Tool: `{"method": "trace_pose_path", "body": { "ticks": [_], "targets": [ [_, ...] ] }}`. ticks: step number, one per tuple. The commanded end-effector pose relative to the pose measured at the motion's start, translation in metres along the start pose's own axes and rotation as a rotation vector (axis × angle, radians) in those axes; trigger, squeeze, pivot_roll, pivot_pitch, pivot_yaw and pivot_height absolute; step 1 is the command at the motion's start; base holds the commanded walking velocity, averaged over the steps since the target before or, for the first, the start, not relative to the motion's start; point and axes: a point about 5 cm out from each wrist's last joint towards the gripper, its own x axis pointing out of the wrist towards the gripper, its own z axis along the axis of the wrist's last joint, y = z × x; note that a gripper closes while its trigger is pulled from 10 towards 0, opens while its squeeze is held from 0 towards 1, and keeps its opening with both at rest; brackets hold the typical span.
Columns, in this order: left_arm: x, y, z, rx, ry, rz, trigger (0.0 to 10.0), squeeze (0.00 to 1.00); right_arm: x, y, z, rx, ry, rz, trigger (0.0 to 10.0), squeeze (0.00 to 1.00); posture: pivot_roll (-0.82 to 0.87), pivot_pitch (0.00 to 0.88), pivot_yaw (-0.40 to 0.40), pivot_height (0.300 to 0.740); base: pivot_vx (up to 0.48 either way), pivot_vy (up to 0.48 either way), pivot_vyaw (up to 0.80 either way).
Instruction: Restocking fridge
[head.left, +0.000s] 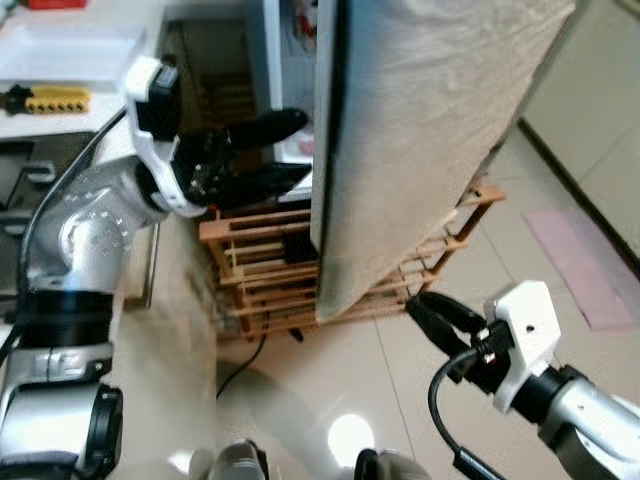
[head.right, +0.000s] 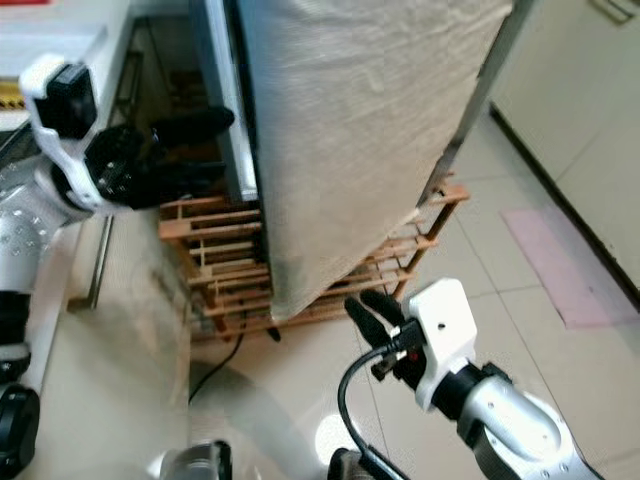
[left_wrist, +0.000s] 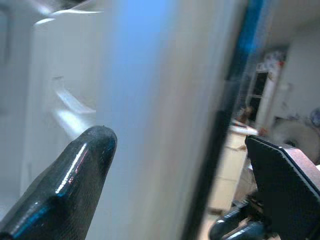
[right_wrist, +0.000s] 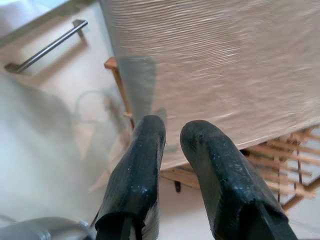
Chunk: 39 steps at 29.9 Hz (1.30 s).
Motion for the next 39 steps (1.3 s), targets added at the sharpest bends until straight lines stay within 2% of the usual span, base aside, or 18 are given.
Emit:
{"method": "trace_pose_path", "body": {
  "ticks": [1,3,4,5,9,14,16,18,20,24,25,26,28,29,30,31,34,39],
  "targets": [
    [-0.007,-0.005,0.007,0.001,-0.013,0.047,10.0,0.0,-0.005,0.004,0.005,-0.017,-0.02,0.03,10.0,0.0,-0.09,0.131,-0.025,0.74,0.0,0.0,0.0],
    [-0.023,0.008,0.001,0.025,-0.013,0.255,10.0,0.0,-0.01,0.003,0.003,-0.011,-0.014,0.028,10.0,0.0,-0.09,0.125,-0.026,0.74,0.0,0.0,0.0],
    [-0.023,0.008,0.001,0.025,-0.013,0.255,10.0,0.0,-0.01,0.003,0.003,-0.011,-0.014,0.028,10.0,0.0,-0.09,0.125,-0.026,0.74,0.0,0.0,0.0],
    [-0.026,0.015,-0.005,0.033,-0.02,0.356,10.0,0.0,-0.009,0.001,0.002,-0.015,-0.013,0.017,10.0,0.0,-0.09,0.122,-0.027,0.74,0.0,0.0,0.0],
    [-0.026,0.02,-0.011,0.031,-0.046,0.427,10.0,0.0,-0.008,-0.001,0.002,-0.018,-0.018,0.015,10.0,0.0,-0.09,0.118,-0.028,0.74,0.0,0.0,0.0],
    [-0.015,0.028,-0.027,0.059,0.035,0.563,10.0,0.0,-0.005,-0.003,0.003,-0.03,-0.028,0.025,10.0,0.0,-0.08,0.117,-0.028,0.74,0.0,0.0,0.0],
    [-0.002,0.034,-0.039,0.099,0.118,0.656,10.0,0.0,-0.005,-0.006,0.0,-0.029,-0.019,0.006,10.0,0.0,-0.08,0.115,-0.03,0.74,0.0,0.0,0.0],
    [0.002,0.035,-0.043,0.119,0.144,0.687,10.0,0.0,-0.004,-0.007,-0.002,-0.027,-0.016,0.0,10.0,0.0,-0.08,0.115,-0.03,0.74,0.0,0.0,0.0],
    [0.019,0.033,-0.057,0.188,0.202,0.736,10.0,0.0,-0.007,-0.018,-0.012,-0.019,0.0,-0.089,10.0,0.0,-0.08,0.113,-0.03,0.74,0.0,0.0,0.0],
    [0.029,0.031,-0.061,0.209,0.212,0.75,10.0,0.0,-0.007,-0.033,-0.02,0.009,-0.003,-0.207,10.0,0.0,-0.08,0.109,-0.03,0.74,0.0,0.0,0.0],
    [0.038,0.027,-0.062,0.231,0.218,0.747,10.0,0.0,-0.006,-0.051,-0.028,0.01,0.026,-0.344,10.0,0.0,-0.07,0.107,-0.029,0.74,0.0,0.0,0.0],
    [0.038,0.027,-0.062,0.231,0.218,0.747,10.0,0.0,-0.006,-0.051,-0.028,0.01,0.026,-0.344,10.0,0.0,-0.07,0.107,-0.029,0.74,0.0,0.0,0.0],
    [0.045,0.024,-0.065,0.258,0.235,0.755,10.0,0.0,-0.004,-0.067,-0.037,-0.028,0.088,-0.48,10.0,0.0,-0.07,0.105,-0.028,0.74,0.0,0.0,0.0],
    [0.046,0.023,-0.067,0.28,0.257,0.759,10.0,0.0,-0.003,-0.074,-0.041,-0.03,0.111,-0.541,10.0,0.0,-0.07,0.102,-0.025,0.74,0.0,0.0,0.0],
    [0.046,0.023,-0.067,0.28,0.257,0.759,10.0,0.0,-0.003,-0.074,-0.041,-0.03,0.111,-0.541,10.0,0.0,-0.07,0.102,-0.025,0.74,0.0,0.0,0.0],
    [0.049,0.022,-0.073,0.312,0.295,0.773,10.0,0.0,0.002,-0.084,-0.047,-0.002,0.111,-0.619,10.0,0.0,-0.06,0.101,-0.025,0.74,0.0,0.0,0.0],
    [0.053,0.017,-0.082,0.333,0.326,0.768,10.0,0.0,0.008,-0.089,-0.052,0.014,0.109,-0.679,10.0,0.0,-0.05,0.1,-0.024,0.74,0.0,0.0,0.0],
    [0.063,0.006,-0.088,0.335,0.339,0.722,10.0,0.0,0.016,-0.085,-0.049,0.015,0.07,-0.661,10.0,0.0,-0.05,0.098,-0.023,0.74,0.0,0.0,0.0]
  ]
}}
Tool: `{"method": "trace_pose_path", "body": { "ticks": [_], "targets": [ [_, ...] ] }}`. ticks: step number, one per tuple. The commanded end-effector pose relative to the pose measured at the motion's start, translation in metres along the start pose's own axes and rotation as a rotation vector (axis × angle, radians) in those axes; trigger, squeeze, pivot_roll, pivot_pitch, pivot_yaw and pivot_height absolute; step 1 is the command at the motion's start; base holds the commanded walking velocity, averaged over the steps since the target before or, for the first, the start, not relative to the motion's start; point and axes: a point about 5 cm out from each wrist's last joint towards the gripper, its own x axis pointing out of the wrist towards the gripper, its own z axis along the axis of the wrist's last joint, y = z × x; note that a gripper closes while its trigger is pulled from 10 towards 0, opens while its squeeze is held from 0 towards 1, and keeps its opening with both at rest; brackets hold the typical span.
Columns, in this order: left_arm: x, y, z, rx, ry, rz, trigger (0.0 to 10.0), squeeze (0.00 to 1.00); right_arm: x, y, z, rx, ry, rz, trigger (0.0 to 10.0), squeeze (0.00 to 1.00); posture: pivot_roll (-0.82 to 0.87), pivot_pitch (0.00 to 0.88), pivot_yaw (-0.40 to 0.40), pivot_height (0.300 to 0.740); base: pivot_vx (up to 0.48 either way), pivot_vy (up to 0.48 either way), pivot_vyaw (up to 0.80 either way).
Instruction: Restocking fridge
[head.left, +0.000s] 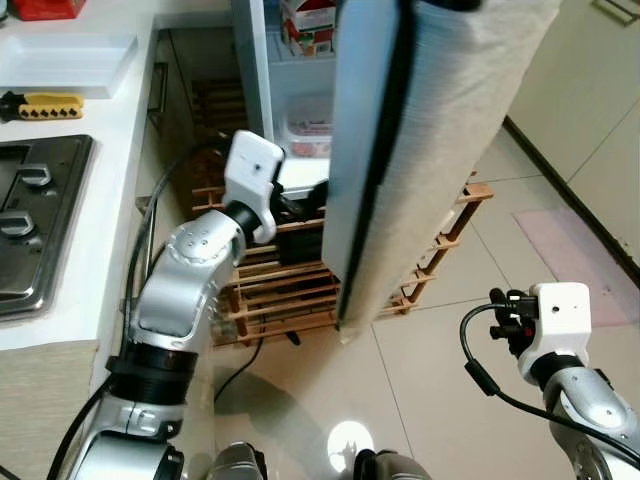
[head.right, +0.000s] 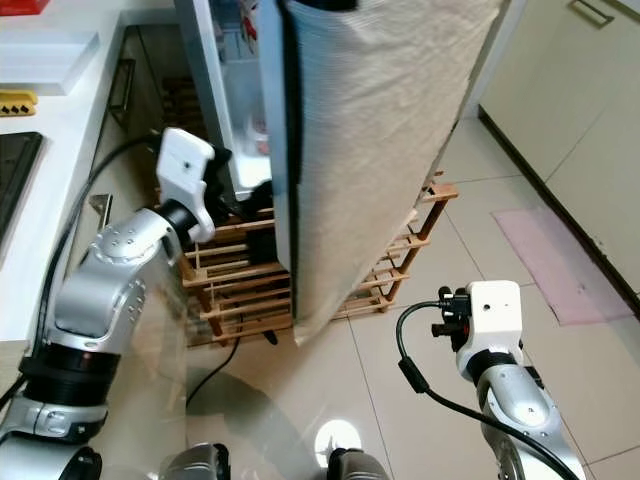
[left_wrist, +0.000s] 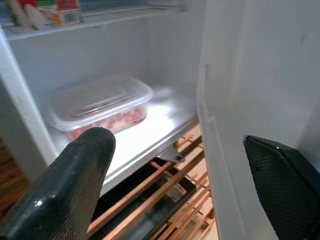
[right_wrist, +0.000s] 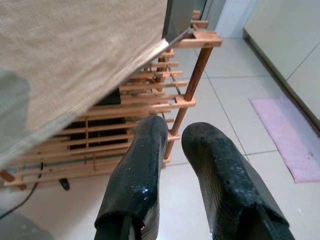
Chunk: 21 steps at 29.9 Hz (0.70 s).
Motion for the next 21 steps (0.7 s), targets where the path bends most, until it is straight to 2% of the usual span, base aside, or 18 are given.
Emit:
{"method": "trace_pose_path", "body": {
  "ticks": [1,3,4,5,6,7,8,9,11,12,14,18,19,21],
  "targets": [
    [-0.001,-0.02,0.013,0.003,-0.052,-0.112,10.0,0.0,0.0,0.0,0.004,-0.01,-0.028,-0.006,10.0,0.0,-0.04,0.094,-0.025,0.74,0.0,0.0,0.0],
    [-0.001,-0.02,0.013,0.003,-0.052,-0.112,10.0,0.0,0.0,0.0,0.004,-0.01,-0.028,-0.006,10.0,0.0,-0.04,0.094,-0.025,0.74,0.0,0.0,0.0],
    [-0.011,-0.051,0.032,-0.103,-0.164,-0.368,10.0,0.0,-0.003,-0.003,0.002,-0.008,-0.023,-0.015,10.0,0.0,-0.04,0.095,-0.027,0.74,0.0,0.0,0.0],
    [-0.028,-0.075,0.05,-0.214,-0.264,-0.613,10.0,0.0,-0.009,-0.009,-0.005,-0.013,-0.005,-0.037,10.0,0.0,-0.05,0.093,-0.026,0.74,0.0,0.0,0.0],
    [-0.028,-0.075,0.05,-0.214,-0.264,-0.613,10.0,0.0,-0.009,-0.009,-0.005,-0.013,-0.005,-0.037,10.0,0.0,-0.05,0.093,-0.026,0.74,0.0,0.0,0.0],
    [-0.04,-0.087,0.06,-0.28,-0.311,-0.757,10.0,0.0,-0.016,-0.017,-0.012,-0.025,0.014,-0.07,10.0,0.0,-0.05,0.092,-0.024,0.74,0.0,0.0,0.0],
    [-0.047,-0.093,0.065,-0.311,-0.339,-0.818,10.0,0.0,-0.024,-0.027,-0.02,-0.029,0.036,-0.113,10.0,0.0,-0.05,0.091,-0.022,0.74,0.0,0.0,0.0],
    [-0.047,-0.093,0.065,-0.311,-0.339,-0.818,10.0,0.0,-0.024,-0.027,-0.02,-0.029,0.036,-0.113,10.0,0.0,-0.05,0.091,-0.022,0.74,0.0,0.0,0.0],
    [-0.044,-0.088,0.06,-0.302,-0.327,-0.769,10.0,0.0,-0.04,-0.049,-0.033,-0.024,0.071,-0.216,10.0,0.0,-0.06,0.093,-0.018,0.74,0.0,0.0,0.0],
    [-0.044,-0.088,0.06,-0.302,-0.327,-0.769,10.0,0.0,-0.04,-0.049,-0.033,-0.024,0.071,-0.216,10.0,0.0,-0.06,0.093,-0.018,0.74,0.0,0.0,0.0],
    [-0.041,-0.081,0.053,-0.281,-0.306,-0.743,10.0,0.0,-0.065,-0.071,-0.048,-0.024,0.114,-0.323,10.0,0.0,-0.07,0.091,-0.011,0.74,0.0,0.0,0.0],
    [-0.035,-0.075,0.048,-0.241,-0.278,-0.679,10.0,0.0,-0.071,-0.074,-0.054,-0.022,0.133,-0.337,10.0,0.0,-0.07,0.09,-0.004,0.74,0.0,0.0,0.0],
    [-0.031,-0.071,0.044,-0.222,-0.25,-0.629,10.0,0.0,-0.073,-0.074,-0.056,-0.022,0.134,-0.341,10.0,0.0,-0.07,0.089,-0.003,0.74,0.0,0.0,0.0],
    [-0.014,-0.056,0.028,-0.139,-0.128,-0.424,10.0,0.0,-0.071,-0.071,-0.055,-0.015,0.122,-0.338,10.0,0.0,-0.07,0.087,0.002,0.74,0.0,0.0,0.0]
  ]
}}
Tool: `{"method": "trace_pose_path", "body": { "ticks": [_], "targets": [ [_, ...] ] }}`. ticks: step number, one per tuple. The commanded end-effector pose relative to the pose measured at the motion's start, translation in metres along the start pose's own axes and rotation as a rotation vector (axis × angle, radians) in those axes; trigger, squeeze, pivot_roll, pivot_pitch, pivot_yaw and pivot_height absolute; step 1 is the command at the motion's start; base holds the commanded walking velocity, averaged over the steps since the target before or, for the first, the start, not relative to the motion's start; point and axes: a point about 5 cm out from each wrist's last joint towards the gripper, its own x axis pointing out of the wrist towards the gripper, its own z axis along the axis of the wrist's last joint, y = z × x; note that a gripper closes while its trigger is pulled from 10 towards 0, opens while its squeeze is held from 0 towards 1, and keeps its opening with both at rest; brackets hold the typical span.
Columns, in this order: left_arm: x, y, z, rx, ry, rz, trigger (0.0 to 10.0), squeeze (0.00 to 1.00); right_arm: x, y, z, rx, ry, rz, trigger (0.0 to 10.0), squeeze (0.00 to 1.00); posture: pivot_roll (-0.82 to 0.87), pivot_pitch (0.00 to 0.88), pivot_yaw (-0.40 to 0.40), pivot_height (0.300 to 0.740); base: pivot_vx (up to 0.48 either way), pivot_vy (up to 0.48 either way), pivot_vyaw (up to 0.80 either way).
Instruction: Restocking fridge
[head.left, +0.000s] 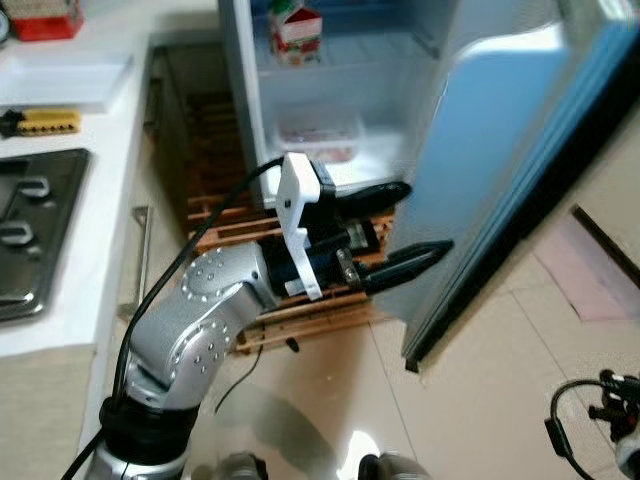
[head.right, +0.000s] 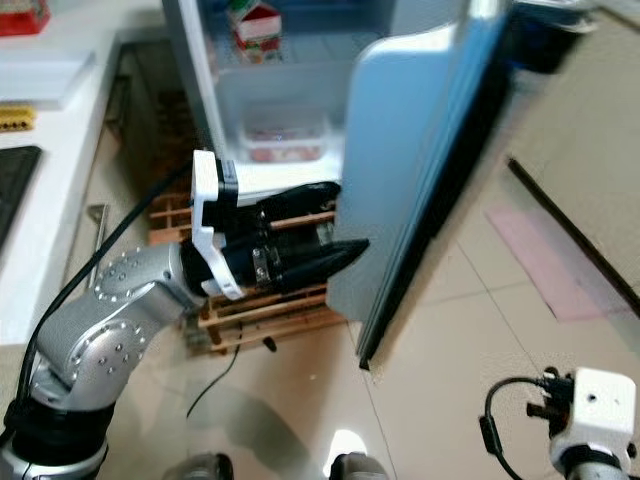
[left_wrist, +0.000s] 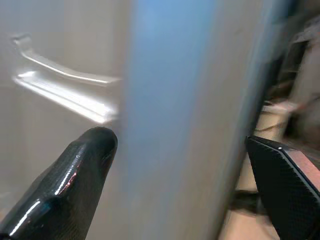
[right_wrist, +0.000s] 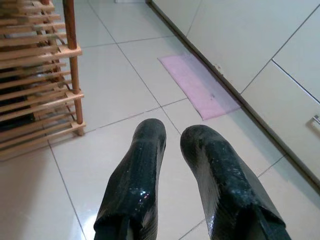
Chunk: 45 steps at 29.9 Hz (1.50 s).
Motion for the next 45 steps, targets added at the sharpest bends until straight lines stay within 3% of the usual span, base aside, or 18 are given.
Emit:
{"method": "trace_pose_path", "body": {
  "ticks": [1,2,3,5,10,14,18,28,37,40,45],
  "targets": [
    [-0.001,0.027,-0.016,0.085,0.138,0.235,10.0,0.0,0.0,0.005,0.003,0.015,-0.026,0.004,10.0,0.0,-0.07,0.087,0.002,0.74,0.0,0.0,0.0],
    [-0.003,0.041,-0.021,0.122,0.183,0.343,10.0,0.0,0.002,0.013,0.009,0.016,-0.054,0.048,10.0,0.0,-0.07,0.087,0.003,0.74,0.0,0.0,0.0],
    [-0.003,0.041,-0.021,0.122,0.183,0.343,10.0,0.0,0.002,0.013,0.009,0.016,-0.054,0.048,10.0,0.0,-0.07,0.087,0.003,0.74,0.0,0.0,0.0],
    [-0.008,0.058,-0.024,0.171,0.219,0.482,10.0,0.0,0.004,0.028,0.021,0.035,-0.102,0.126,10.0,0.0,-0.07,0.084,0.002,0.74,0.0,0.0,0.0],
    [-0.016,0.078,-0.02,0.196,0.21,0.635,10.0,0.0,0.009,0.05,0.04,0.068,-0.177,0.218,10.0,0.0,-0.06,0.074,-0.006,0.74,0.0,0.0,0.0],
    [-0.017,0.078,-0.019,0.202,0.205,0.641,10.0,0.0,0.013,0.052,0.041,0.066,-0.175,0.224,10.0,0.0,-0.05,0.069,-0.008,0.74,0.0,0.0,0.0],
    [-0.019,0.073,-0.024,0.184,0.187,0.655,10.0,0.0,0.014,0.068,0.045,-0.005,-0.202,0.323,10.0,0.0,-0.05,0.06,-0.011,0.74,0.0,0.0,0.0],
    [-0.016,0.073,-0.026,0.179,0.167,0.679,10.0,0.0,0.02,0.078,0.059,0.024,-0.233,0.348,10.0,0.0,-0.04,0.05,-0.017,0.74,0.0,0.0,0.0],
    [-0.036,0.082,-0.02,0.244,0.136,0.815,10.0,0.0,0.016,0.089,0.07,0.016,-0.285,0.441,10.0,0.0,-0.04,0.059,-0.001,0.74,0.0,0.0,0.0],
    [-0.037,0.079,-0.017,0.2,0.108,0.806,10.0,0.0,0.014,0.094,0.079,0.04,-0.306,0.451,10.0,0.0,-0.03,0.058,0.003,0.74,0.0,0.0,0.0],
    [-0.036,0.07,-0.019,0.205,0.088,0.794,10.0,0.0,0.016,0.101,0.108,0.07,-0.394,0.416,10.0,0.0,-0.03,0.059,0.007,0.74,0.0,0.0,0.0]
  ]
}}
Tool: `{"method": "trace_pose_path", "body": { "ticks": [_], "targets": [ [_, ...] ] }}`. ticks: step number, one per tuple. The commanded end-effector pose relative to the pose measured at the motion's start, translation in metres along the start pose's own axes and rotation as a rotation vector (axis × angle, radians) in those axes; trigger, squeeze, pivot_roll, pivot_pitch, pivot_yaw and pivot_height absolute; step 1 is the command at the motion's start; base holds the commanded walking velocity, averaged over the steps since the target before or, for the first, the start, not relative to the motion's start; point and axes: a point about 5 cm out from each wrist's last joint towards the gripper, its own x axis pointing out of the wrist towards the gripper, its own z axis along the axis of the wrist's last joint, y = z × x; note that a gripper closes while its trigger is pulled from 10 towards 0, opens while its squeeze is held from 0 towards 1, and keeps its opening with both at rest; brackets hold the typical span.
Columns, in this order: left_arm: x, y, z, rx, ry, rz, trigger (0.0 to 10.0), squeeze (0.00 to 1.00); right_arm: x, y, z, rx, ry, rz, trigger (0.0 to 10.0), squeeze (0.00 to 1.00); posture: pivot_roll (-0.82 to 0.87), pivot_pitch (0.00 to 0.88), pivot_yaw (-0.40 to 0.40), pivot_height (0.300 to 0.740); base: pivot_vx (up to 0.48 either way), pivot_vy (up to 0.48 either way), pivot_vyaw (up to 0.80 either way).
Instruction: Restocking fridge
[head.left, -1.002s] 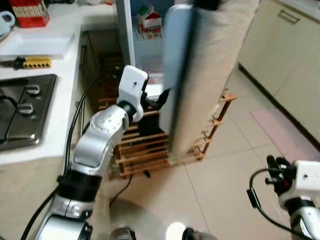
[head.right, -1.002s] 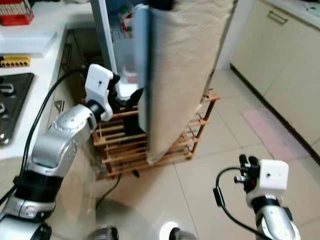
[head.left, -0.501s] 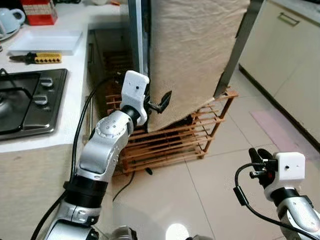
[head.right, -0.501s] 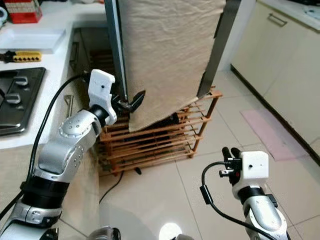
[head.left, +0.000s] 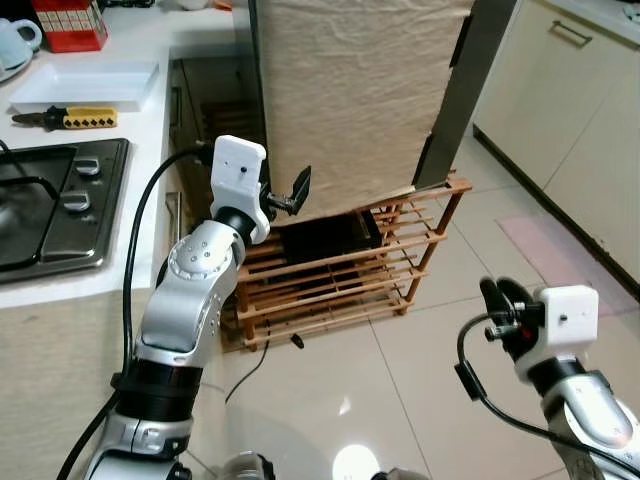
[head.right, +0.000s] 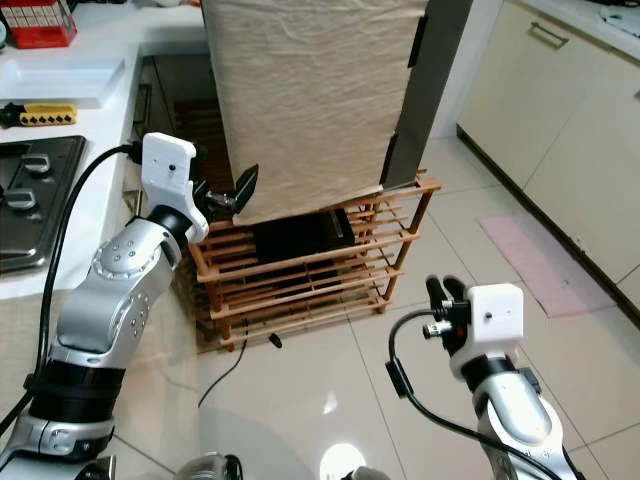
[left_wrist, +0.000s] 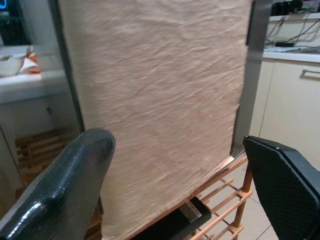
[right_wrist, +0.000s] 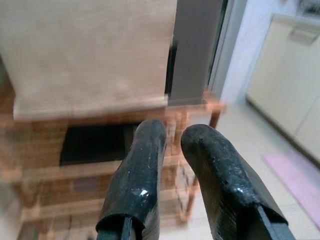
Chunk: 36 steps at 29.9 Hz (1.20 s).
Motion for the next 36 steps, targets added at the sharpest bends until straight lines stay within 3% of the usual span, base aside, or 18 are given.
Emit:
{"method": "trace_pose_path", "body": {
  "ticks": [1,13,22,36],
  "targets": [
    [-0.003,-0.003,-0.002,-0.005,0.0,0.013,10.0,0.0,0.005,0.001,0.014,-0.004,-0.042,-0.02,10.0,0.0,-0.03,0.057,0.01,0.74,0.0,0.0,0.0],
    [-0.006,0.003,0.007,0.031,-0.06,0.093,10.0,0.0,0.024,0.016,0.05,-0.022,-0.152,0.005,10.0,0.0,-0.03,0.051,0.018,0.74,0.0,0.0,0.0],
    [-0.004,0.001,0.008,0.021,-0.063,0.087,10.0,0.0,0.025,0.02,0.05,-0.043,-0.143,0.008,10.0,0.0,-0.03,0.045,0.024,0.74,0.296,0.0,0.53],
    [-0.002,0.0,0.007,0.015,-0.057,0.079,10.0,0.0,0.025,0.021,0.046,-0.012,-0.122,0.02,10.0,0.0,-0.03,0.045,0.022,0.74,0.359,0.0,0.0]
  ]
}}
